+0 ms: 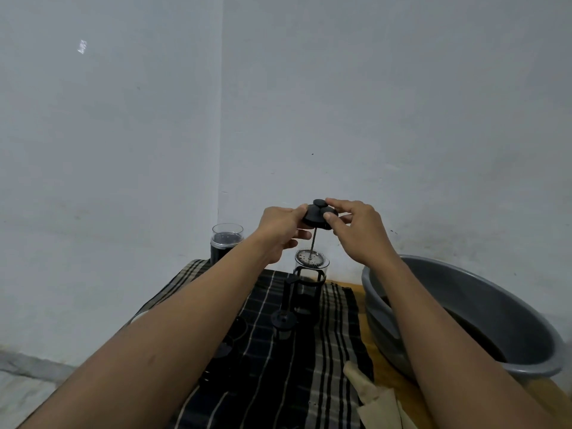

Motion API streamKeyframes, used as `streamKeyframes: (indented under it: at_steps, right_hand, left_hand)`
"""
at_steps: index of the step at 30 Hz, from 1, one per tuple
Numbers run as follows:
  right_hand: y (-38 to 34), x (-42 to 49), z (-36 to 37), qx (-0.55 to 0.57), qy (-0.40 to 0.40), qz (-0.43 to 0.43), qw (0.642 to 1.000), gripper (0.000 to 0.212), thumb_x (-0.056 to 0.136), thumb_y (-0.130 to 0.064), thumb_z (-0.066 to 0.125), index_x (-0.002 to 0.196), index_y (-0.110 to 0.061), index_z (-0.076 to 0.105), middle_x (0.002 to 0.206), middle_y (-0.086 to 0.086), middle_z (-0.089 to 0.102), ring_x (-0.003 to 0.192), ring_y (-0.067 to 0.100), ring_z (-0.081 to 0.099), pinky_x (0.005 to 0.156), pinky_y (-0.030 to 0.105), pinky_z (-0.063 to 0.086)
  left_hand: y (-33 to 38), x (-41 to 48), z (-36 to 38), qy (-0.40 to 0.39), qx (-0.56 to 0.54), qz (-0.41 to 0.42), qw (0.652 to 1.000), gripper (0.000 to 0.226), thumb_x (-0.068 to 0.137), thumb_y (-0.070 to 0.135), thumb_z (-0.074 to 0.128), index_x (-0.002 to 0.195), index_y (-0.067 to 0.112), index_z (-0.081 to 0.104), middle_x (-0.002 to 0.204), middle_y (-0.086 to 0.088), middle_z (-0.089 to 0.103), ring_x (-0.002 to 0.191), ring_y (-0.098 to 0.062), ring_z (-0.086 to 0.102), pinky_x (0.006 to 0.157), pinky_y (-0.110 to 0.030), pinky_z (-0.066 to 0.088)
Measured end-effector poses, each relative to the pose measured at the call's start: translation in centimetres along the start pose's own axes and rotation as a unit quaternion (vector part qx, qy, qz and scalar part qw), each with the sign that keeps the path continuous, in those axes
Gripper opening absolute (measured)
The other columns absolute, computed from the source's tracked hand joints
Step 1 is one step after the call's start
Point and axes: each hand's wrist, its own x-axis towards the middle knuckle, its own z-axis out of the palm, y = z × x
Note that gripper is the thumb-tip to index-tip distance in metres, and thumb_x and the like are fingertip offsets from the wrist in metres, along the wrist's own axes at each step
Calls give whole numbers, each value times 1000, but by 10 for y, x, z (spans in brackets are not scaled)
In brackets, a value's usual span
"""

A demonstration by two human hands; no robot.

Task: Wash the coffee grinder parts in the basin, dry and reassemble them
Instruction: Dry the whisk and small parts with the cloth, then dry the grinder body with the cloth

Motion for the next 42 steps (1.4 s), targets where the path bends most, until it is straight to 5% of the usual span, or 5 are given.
streamKeyframes:
  at_steps: [16,27,33,38,42]
  right_hand:
    - [40,3,24,46,-68,125,989,39,98,-7,57,136,-16,60,127,6,65,110,18,65,101,38,53]
    - [54,1,45,-28,-138,123,982,35,100,-2,47,124,-15,68,122,1,68,112,15,62,95,27,49]
    - [59,-4,47,-12,-153,162,975,34,105,-18,44,134,-14,61,134,6,62,111,19,60,85,30,51]
    - [54,-10,46,80,-114,228,964,35,101,-18,54,135,-12,58,107,9,66,86,25,68,61,34,61]
    - [46,-11,48,111,-92,251,957,38,99,-15,53,137,-11,56,111,8,63,82,25,70,70,40,64]
  left_hand:
    - [-21,8,-10,-38,220,-75,972,45,84,45,79,105,7,69,85,0,73,69,-17,55,57,-29,34]
    - [-41,7,-17,-34,333,-35,942,42,73,46,83,79,8,64,66,-2,55,59,-18,46,57,-28,35]
    - [-54,-2,-17,-78,306,-90,945,45,97,43,66,105,-1,59,75,-12,69,43,-18,62,39,-19,40]
    - [-53,4,-5,-38,242,-67,967,37,99,25,63,114,-8,61,94,-25,72,62,-33,75,51,-34,61]
    - [-43,10,2,-31,233,-34,971,24,100,15,51,112,4,67,103,-18,71,58,-32,70,50,-36,60]
